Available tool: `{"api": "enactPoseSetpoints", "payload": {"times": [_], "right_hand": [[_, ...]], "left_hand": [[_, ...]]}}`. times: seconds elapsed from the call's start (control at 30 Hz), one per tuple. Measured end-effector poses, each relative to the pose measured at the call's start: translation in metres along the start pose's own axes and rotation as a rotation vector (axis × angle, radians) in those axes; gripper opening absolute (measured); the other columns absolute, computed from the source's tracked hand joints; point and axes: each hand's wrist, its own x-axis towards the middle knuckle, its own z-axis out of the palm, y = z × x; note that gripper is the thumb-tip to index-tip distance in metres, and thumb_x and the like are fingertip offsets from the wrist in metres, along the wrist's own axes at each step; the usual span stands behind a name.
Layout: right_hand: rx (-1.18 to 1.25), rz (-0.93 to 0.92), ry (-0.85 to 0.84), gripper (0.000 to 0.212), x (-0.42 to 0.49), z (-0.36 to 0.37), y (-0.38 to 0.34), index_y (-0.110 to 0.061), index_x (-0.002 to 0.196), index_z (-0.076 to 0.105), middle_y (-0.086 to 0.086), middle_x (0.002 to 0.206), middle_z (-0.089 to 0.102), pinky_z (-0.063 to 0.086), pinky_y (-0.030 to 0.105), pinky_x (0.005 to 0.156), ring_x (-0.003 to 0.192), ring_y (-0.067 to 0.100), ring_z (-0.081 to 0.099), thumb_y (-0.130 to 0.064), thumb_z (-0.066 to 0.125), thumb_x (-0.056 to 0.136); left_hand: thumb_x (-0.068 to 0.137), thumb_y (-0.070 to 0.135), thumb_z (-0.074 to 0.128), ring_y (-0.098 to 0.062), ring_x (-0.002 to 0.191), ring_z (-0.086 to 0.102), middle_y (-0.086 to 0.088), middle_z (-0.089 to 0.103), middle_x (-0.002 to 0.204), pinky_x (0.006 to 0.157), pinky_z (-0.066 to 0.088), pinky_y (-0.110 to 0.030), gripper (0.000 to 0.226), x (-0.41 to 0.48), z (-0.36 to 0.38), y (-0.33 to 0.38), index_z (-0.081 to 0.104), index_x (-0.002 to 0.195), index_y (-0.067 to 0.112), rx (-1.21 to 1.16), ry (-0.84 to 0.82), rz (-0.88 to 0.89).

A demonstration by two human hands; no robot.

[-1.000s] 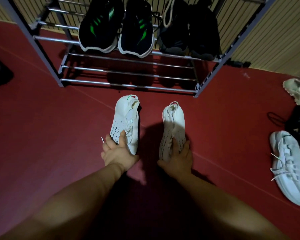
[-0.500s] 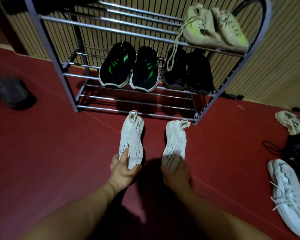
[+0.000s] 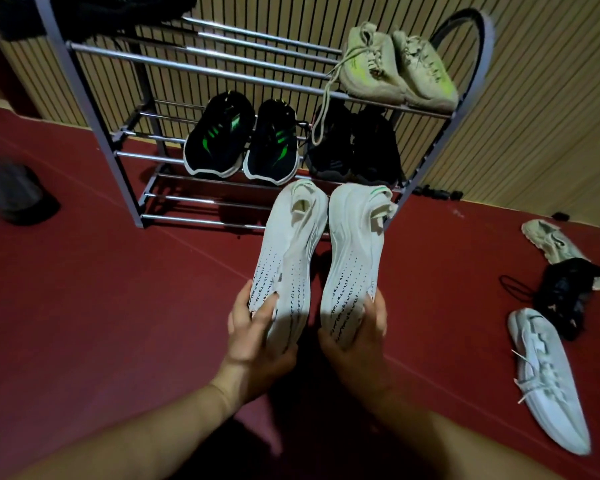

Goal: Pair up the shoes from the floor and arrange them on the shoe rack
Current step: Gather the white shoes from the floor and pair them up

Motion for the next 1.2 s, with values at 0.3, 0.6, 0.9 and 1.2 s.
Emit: {"api": "enactPoseSetpoints", "payload": {"times": [0.3, 0.6, 0.9, 1.2], "right_hand": [[0.048, -0.117, 0.105, 0.095, 0.040, -0.009, -0.039, -0.007, 0.139, 0.035, 0.007, 0.151, 0.017, 0.020, 0.037, 0.112, 0.133, 0.016, 0.019, -0.052, 0.059, 0.059], [-0.055, -0.391, 0.219, 0.080, 0.107, -0.026, -0.097, -0.017, 0.129, 0.025, 0.024, 0.149, 0.016, 0.016, 0.039, 0.110, 0.136, 0.035, 0.019, -0.051, 0.059, 0.065], [-0.086, -0.334, 0.269, 0.088, 0.154, -0.022, -0.130, -0.014, 0.138, 0.029, 0.025, 0.151, 0.014, 0.015, 0.048, 0.110, 0.135, 0.045, 0.019, -0.055, 0.053, 0.064], [-0.204, -0.129, 0.043, 0.089, 0.226, -0.030, -0.199, -0.030, 0.148, 0.015, 0.011, 0.157, -0.003, 0.014, 0.047, 0.113, 0.140, 0.036, 0.008, -0.042, 0.066, 0.076]], "left_hand": [[0.059, 0.056, 0.058, -0.022, 0.142, 0.019, 0.001, 0.016, 0.153, 0.115, 0.021, -0.033, 0.067, 0.027, -0.006, 0.035, 0.034, 0.121, 0.062, 0.244, 0.047, 0.321], [0.058, 0.054, 0.054, -0.015, 0.139, 0.009, -0.015, 0.009, 0.153, 0.107, 0.000, -0.006, 0.087, 0.079, -0.026, 0.094, 0.046, 0.137, 0.018, 0.292, 0.208, 0.438], [0.058, 0.058, 0.045, -0.030, 0.140, 0.005, -0.015, 0.000, 0.155, 0.108, 0.006, -0.026, 0.089, 0.123, -0.055, 0.139, 0.037, 0.142, 0.030, 0.423, 0.292, 0.458], [0.078, 0.044, 0.063, -0.037, 0.140, 0.005, -0.015, -0.003, 0.155, 0.114, 0.014, -0.044, 0.078, 0.192, -0.060, 0.202, 0.024, 0.145, 0.041, 0.601, 0.286, 0.281]]}}
